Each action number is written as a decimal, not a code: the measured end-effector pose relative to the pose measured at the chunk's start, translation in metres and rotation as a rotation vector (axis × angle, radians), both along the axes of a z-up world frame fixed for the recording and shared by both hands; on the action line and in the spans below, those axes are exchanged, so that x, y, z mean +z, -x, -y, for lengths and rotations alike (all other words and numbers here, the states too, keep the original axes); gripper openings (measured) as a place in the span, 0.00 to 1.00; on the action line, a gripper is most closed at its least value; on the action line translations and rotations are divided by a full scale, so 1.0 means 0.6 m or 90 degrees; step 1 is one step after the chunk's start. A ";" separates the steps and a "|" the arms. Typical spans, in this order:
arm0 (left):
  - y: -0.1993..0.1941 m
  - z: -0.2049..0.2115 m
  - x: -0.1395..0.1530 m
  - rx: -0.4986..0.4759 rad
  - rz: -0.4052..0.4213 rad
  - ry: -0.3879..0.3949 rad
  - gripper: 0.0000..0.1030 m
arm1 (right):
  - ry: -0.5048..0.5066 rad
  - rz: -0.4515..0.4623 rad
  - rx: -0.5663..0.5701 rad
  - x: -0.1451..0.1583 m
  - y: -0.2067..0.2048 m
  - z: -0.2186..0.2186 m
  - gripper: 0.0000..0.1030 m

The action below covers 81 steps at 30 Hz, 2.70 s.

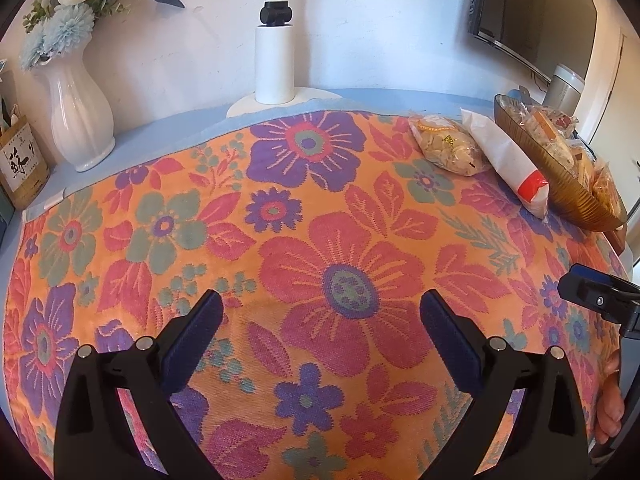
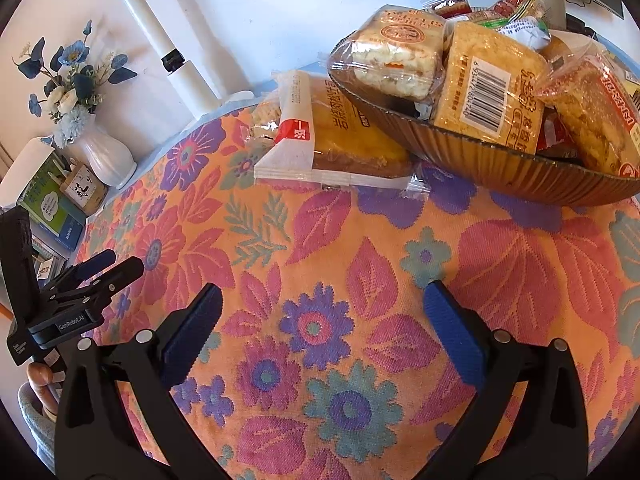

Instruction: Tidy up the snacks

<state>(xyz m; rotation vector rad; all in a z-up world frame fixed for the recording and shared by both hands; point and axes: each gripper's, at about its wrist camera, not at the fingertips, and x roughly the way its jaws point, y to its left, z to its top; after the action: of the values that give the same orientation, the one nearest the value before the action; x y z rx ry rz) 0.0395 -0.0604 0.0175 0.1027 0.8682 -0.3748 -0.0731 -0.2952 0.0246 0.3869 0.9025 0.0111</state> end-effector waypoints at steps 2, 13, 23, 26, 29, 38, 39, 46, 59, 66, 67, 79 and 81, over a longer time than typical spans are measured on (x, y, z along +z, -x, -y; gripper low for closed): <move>0.000 0.000 0.000 0.001 0.000 -0.001 0.95 | 0.002 -0.001 0.000 0.000 0.000 0.000 0.97; -0.001 0.000 -0.001 0.000 -0.001 -0.003 0.95 | 0.007 -0.003 -0.001 -0.001 0.001 -0.001 0.97; -0.002 -0.001 -0.001 0.003 0.004 -0.004 0.95 | 0.005 -0.002 -0.002 -0.001 0.001 -0.001 0.97; -0.001 -0.001 -0.001 0.003 0.007 -0.007 0.95 | 0.004 -0.002 -0.002 -0.001 0.002 -0.001 0.97; 0.000 -0.001 0.000 0.005 0.006 -0.007 0.95 | -0.001 0.000 -0.003 0.001 0.003 0.001 0.97; -0.029 0.048 0.098 -0.091 0.001 0.030 0.95 | -0.188 0.019 -0.156 0.015 -0.005 0.088 0.97; -0.038 0.059 0.109 -0.102 0.000 0.038 0.95 | -0.207 0.012 -0.169 0.011 -0.019 0.091 0.97; -0.149 0.177 0.067 -0.153 -0.042 0.054 0.89 | -0.220 0.060 -0.222 -0.001 -0.055 0.078 0.97; -0.237 0.230 -0.018 -0.182 -0.170 0.195 0.50 | -0.168 0.072 -0.210 -0.001 -0.110 0.042 0.94; -0.208 0.224 -0.001 -0.180 -0.132 0.153 0.38 | -0.189 0.082 -0.172 -0.003 -0.110 0.021 0.76; -0.200 0.212 0.003 -0.176 -0.132 0.152 0.37 | -0.189 0.083 -0.164 -0.002 -0.112 0.017 0.75; -0.050 -0.044 0.037 -0.108 -0.114 0.104 0.37 | -0.135 0.052 -0.023 0.022 -0.110 -0.135 0.72; -0.025 -0.091 0.036 -0.092 -0.115 0.111 0.37 | -0.128 0.035 0.002 0.025 -0.100 -0.160 0.72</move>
<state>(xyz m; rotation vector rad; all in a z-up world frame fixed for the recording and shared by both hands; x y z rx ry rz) 0.0543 -0.0061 0.0393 -0.0303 1.0060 -0.5998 -0.0133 -0.1995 0.0395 0.5696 0.8508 0.1163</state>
